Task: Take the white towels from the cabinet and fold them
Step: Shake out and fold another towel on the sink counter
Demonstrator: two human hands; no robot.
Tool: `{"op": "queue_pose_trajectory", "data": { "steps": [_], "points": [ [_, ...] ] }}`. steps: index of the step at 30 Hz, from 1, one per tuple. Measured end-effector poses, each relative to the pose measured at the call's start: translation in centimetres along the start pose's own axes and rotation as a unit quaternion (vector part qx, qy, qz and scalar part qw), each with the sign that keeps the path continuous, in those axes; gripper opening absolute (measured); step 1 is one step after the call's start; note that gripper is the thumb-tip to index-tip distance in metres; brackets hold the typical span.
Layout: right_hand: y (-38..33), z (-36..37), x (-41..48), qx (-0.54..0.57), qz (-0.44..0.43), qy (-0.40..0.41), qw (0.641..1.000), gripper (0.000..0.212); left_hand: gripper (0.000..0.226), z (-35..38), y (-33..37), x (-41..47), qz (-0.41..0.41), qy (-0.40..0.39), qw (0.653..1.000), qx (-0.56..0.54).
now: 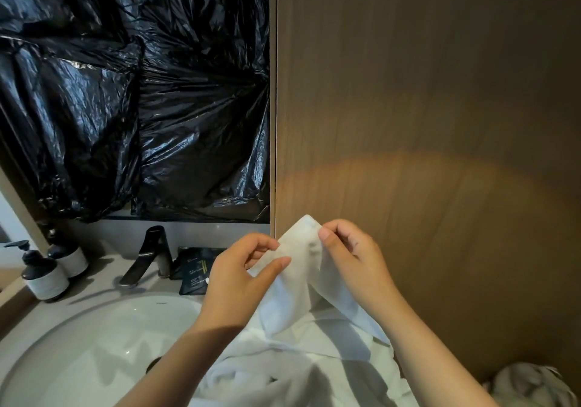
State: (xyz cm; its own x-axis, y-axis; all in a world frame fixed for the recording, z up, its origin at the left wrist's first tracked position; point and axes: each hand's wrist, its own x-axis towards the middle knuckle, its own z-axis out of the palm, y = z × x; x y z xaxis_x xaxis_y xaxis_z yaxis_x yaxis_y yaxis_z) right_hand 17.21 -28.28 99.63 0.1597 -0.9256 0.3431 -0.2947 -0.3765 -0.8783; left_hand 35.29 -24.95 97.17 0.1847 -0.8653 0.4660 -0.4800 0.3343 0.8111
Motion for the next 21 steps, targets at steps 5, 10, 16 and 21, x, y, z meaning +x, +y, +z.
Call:
{"op": "queue_pose_trajectory", "data": {
  "steps": [5,10,16,21],
  "points": [
    [-0.3,0.8,-0.2,0.039,0.009,-0.017,0.999,0.014,0.012,0.2,-0.1,-0.1,-0.016,0.013,1.000,-0.004],
    [-0.5,0.7,0.2,0.050,-0.016,-0.004,0.999,0.015,0.015,0.1,0.0,0.1,0.010,-0.019,1.000,0.006],
    [-1.3,-0.1,1.2,0.030,-0.059,0.045,0.997,0.015,0.014,-0.1,-1.3,0.1,0.019,-0.051,0.996,0.065],
    [-2.1,-1.4,2.7,-0.036,-0.088,0.064,0.993,0.010,0.022,-0.5,-2.4,0.3,0.041,-0.079,0.990,0.109]
  ]
}}
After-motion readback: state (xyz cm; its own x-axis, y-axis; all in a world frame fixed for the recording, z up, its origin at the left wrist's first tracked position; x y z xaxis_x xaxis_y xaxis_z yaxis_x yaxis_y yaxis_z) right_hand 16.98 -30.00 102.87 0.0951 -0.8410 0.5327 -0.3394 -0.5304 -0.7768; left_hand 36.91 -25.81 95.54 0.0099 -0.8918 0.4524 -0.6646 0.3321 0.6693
